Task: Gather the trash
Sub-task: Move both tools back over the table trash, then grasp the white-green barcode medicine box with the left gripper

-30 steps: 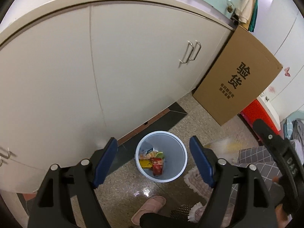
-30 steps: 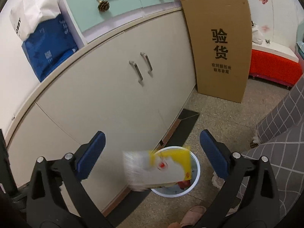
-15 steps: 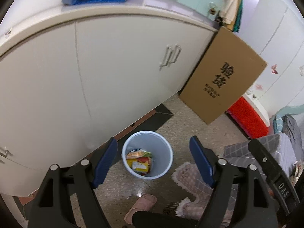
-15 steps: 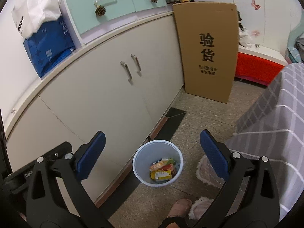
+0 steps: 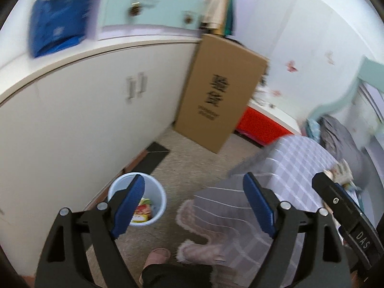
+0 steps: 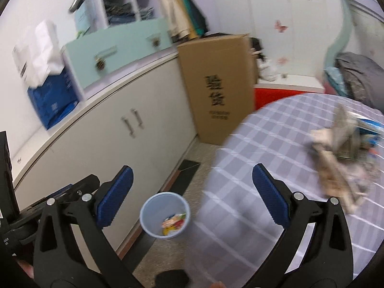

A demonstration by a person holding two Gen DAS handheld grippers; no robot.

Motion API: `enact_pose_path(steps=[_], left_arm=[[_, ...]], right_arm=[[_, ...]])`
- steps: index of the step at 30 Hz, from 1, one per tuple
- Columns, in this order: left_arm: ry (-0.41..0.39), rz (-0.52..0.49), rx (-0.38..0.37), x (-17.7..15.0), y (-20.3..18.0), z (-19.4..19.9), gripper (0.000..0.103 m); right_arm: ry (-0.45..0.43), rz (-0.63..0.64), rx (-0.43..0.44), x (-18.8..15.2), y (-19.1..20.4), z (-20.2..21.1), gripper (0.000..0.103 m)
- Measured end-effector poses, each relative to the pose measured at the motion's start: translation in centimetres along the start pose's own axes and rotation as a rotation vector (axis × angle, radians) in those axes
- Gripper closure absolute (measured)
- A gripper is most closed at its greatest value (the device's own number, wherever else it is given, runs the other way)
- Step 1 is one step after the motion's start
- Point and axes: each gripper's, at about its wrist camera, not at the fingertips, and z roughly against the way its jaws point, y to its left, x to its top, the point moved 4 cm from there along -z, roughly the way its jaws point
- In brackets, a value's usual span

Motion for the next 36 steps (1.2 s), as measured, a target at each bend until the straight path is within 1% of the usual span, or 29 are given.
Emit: enact_pose_path(steps=[2,4,5,6,9,11,12,14,17,19,22,23,24,26,29,31,32,33,34,36], left_arm=[[-0.002,-0.056,-0.014,-0.6,-3.4,0.2,0.02],[-0.002,-0.102,-0.001,-1.1,-6.0,0.1,0.019],[-0.003,-0.138,-0.003,-1.4,-7.9,-0.1,0.019],[0.001,-0.16,-0.01,-1.6,-9.1,-0.1,0.019],[0.02,-0.249,-0.07,-2.3,-14.1,-0.9,0.019],[0.021,-0.298,-0.084,-2.8,-16.5,-1.2,0.019],[0.022,-0.335,-0.109,-3.2,-18.4,-1.6,0.019],[0.03,-0.402,-0.125,-4.0,-21.4,-2.2,0.019],[0.025,-0.479,-0.14,-4.8,-24.6,-2.9,0.019],[0.023,-0.523,-0.123,-5.2,-26.2,-3.6,0.019],[0.026,-0.555,-0.127,-5.1,-27.8,-5.0,0.019],[0.028,-0.559,-0.125,-5.0,-28.1,-5.3,0.021],[0.036,-0.569,-0.123,-4.9,-28.3,-5.8,0.027],[0.053,-0.584,-0.131,-4.9,-29.1,-6.7,0.031],[0.051,-0.596,-0.154,-5.1,-30.1,-7.2,0.042],[0.055,-0.619,-0.193,-5.2,-31.1,-7.6,0.062],[0.061,-0.626,-0.207,-5.2,-31.4,-7.7,0.068],[0.07,-0.636,-0.223,-5.4,-31.9,-8.0,0.082],[0.071,-0.64,-0.225,-5.4,-32.2,-8.2,0.098],[0.067,-0.619,-0.217,-5.3,-32.2,-8.4,0.101]], right_arm=[[-0.019,-0.031,-0.043,0.0,-3.0,1.9,0.006],[-0.044,-0.054,-0.088,-0.2,-5.7,3.7,0.006],[-0.053,-0.061,-0.104,-0.2,-6.6,4.2,0.006],[-0.059,-0.069,-0.124,-0.2,-7.8,4.9,0.006],[-0.082,-0.118,-0.182,-0.4,-11.7,6.7,0.006],[-0.095,-0.157,-0.215,-0.6,-14.3,7.8,0.006],[-0.106,-0.183,-0.228,-0.6,-15.7,8.3,0.006],[-0.116,-0.235,-0.257,-0.7,-18.2,9.1,0.006],[-0.124,-0.287,-0.288,-0.7,-20.9,9.6,0.006],[-0.12,-0.306,-0.304,-0.6,-22.6,9.6,0.006],[-0.12,-0.317,-0.319,-0.4,-23.9,9.5,0.006],[-0.12,-0.319,-0.32,-0.4,-24.2,9.5,0.006],[-0.117,-0.318,-0.318,-0.3,-24.5,9.3,0.006],[-0.111,-0.312,-0.318,-0.2,-24.9,9.1,0.006],[-0.099,-0.303,-0.324,0.1,-25.3,8.4,0.006],[-0.094,-0.304,-0.324,0.2,-25.6,8.1,0.006],[-0.091,-0.305,-0.325,0.3,-25.8,7.9,0.006],[-0.086,-0.306,-0.326,0.5,-26.1,7.7,0.006],[-0.082,-0.307,-0.325,0.6,-26.2,7.5,0.006],[-0.071,-0.308,-0.338,0.8,-26.7,7.1,0.006]])
